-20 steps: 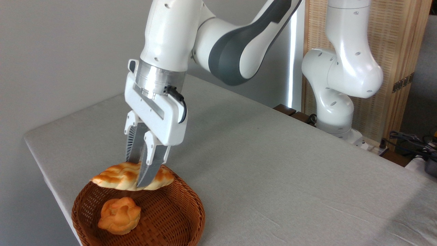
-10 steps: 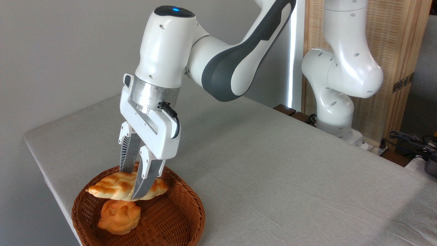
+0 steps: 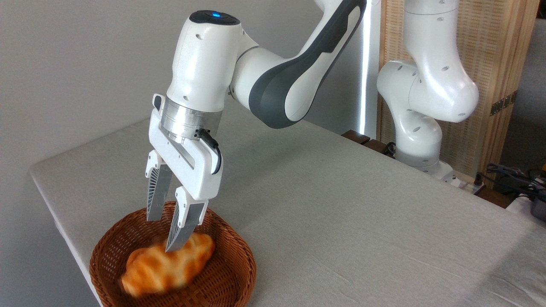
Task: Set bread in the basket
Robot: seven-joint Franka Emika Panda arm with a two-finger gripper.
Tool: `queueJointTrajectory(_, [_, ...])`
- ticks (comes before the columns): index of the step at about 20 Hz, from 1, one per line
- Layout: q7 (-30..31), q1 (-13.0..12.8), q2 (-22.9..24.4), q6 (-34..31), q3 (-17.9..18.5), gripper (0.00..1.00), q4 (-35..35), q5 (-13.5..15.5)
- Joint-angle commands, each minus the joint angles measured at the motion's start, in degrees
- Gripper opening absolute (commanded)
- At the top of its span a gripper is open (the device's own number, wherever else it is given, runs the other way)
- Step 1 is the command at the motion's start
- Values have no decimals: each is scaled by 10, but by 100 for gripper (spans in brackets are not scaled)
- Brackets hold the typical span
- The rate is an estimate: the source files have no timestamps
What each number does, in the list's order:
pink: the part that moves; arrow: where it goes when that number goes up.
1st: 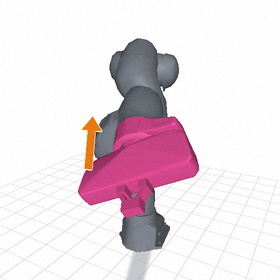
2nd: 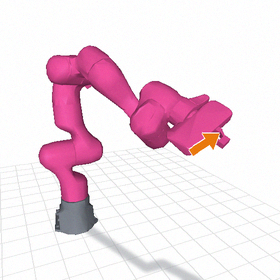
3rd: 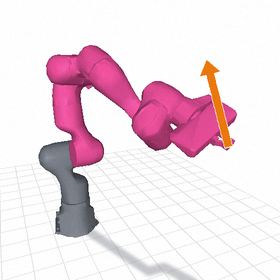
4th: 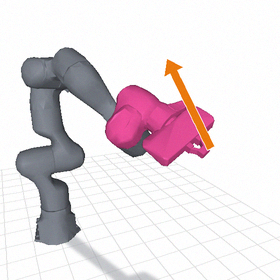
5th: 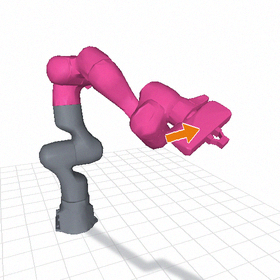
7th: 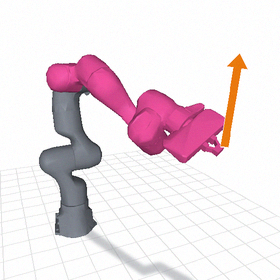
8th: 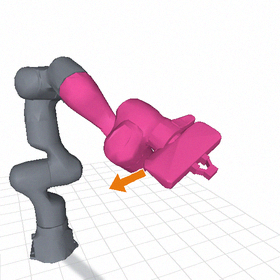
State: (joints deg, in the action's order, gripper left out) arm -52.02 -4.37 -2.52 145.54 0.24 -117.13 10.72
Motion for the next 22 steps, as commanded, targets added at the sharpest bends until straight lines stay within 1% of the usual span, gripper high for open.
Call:
queueJointTrajectory(1, [-1, 0, -2, 6, -1, 100, 8, 11])
queueJointTrajectory(3, [13, 0, 3, 6, -1, 100, 9, 11])
queueJointTrajectory(5, [59, 1, 16, -3, -1, 100, 9, 9])
queueJointTrajectory(6, [82, 1, 24, -17, -2, 100, 9, 6])
queueJointTrajectory(7, [92, 1, 35, -39, -2, 100, 9, 6])
queueJointTrajectory(9, [93, 1, 57, -102, -2, 100, 16, 6])
queueJointTrajectory(10, [96, 1, 63, -147, -1, 100, 30, 6])
queueJointTrajectory(12, [103, 2, 62, -265, 4, 100, 82, 4])
queueJointTrajectory(13, [104, 3, 60, -309, 5, 100, 101, -2])
queueJointTrajectory(14, [104, 5, 58, -334, 7, 100, 110, -16])
queueJointTrajectory(16, [104, 5, 58, -358, 4, 100, 110, -53])
queueJointTrajectory(17, [106, 5, 57, -366, 2, 100, 110, -59])
queueJointTrajectory(22, [110, 5, 53, -370, 2, 100, 110, -57])
